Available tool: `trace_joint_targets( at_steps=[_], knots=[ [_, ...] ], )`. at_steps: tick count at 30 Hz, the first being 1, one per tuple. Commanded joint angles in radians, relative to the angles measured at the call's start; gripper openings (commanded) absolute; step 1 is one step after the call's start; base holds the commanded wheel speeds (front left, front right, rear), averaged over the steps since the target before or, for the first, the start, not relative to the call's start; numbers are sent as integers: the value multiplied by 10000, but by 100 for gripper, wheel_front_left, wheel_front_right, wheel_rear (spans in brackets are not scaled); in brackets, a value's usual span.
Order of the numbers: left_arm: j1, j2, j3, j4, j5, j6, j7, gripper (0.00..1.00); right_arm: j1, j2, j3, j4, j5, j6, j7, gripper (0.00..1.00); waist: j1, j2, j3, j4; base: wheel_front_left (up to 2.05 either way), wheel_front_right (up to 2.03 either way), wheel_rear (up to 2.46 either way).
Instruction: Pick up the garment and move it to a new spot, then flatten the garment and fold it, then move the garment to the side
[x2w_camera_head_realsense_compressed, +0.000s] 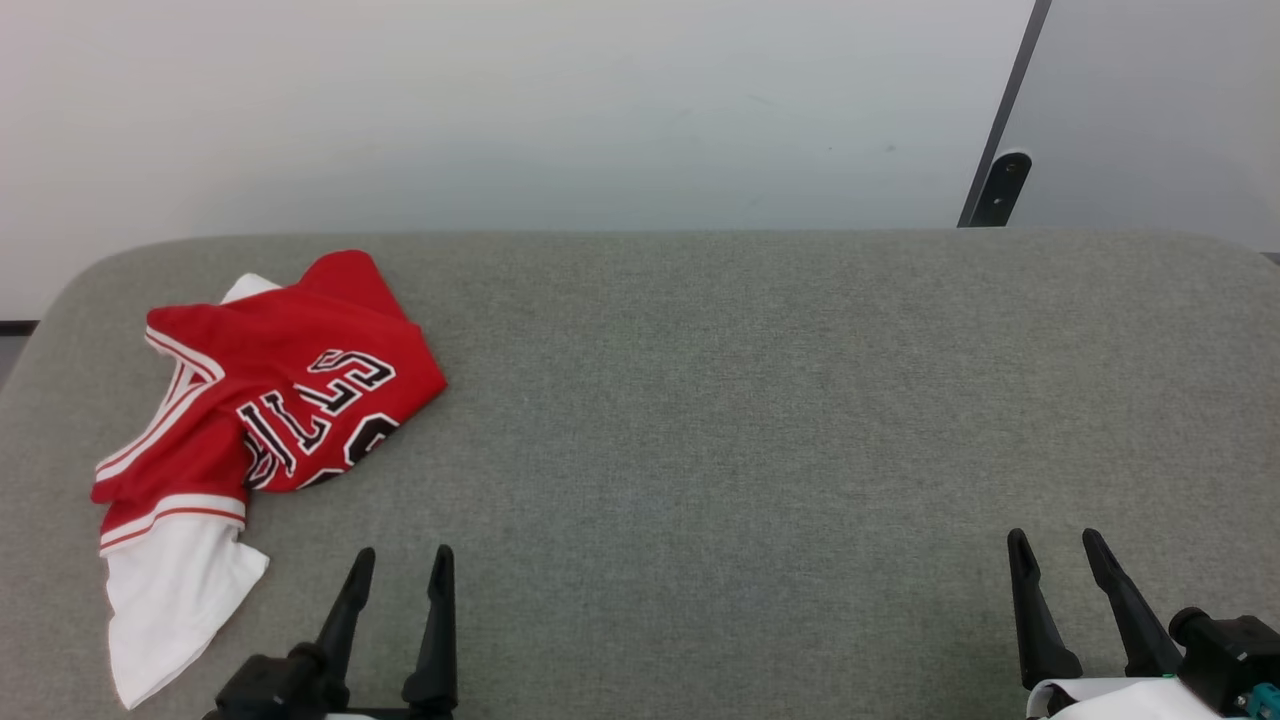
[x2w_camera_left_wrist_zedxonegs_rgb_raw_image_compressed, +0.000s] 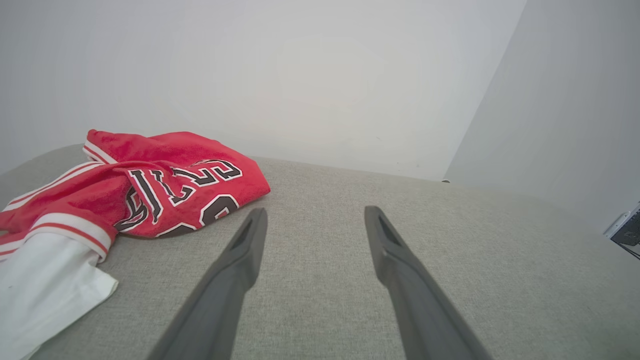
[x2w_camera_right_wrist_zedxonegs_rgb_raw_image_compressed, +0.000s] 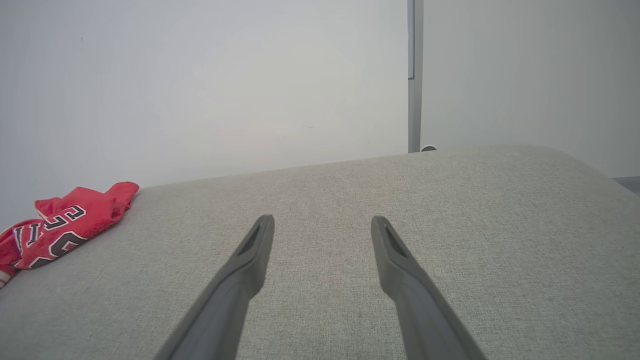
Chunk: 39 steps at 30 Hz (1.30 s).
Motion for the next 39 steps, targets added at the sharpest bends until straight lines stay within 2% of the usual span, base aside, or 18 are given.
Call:
trace_joint_targets(
  at_steps=[1,20,35,39],
  knots=[
    [77,42,-27,-90,175,-22,-85,100,113,7,-23,-86,-174,49,-67,100,0,0,17,10,0,0,0],
    [344,45,3,-15,1311,-78,-427,100,376,3,38,-291,-1014,59,-441,100,0,0,48,59,0,0,0],
    [203,38,103,339,842,-83,-396,100,342,6,-36,-67,-557,59,-570,100,0,0,109,79,0,0,0],
    [69,41,142,371,811,-42,-396,100,294,7,-57,-107,-481,59,-644,100,0,0,213,383,0,0,0]
  ],
)
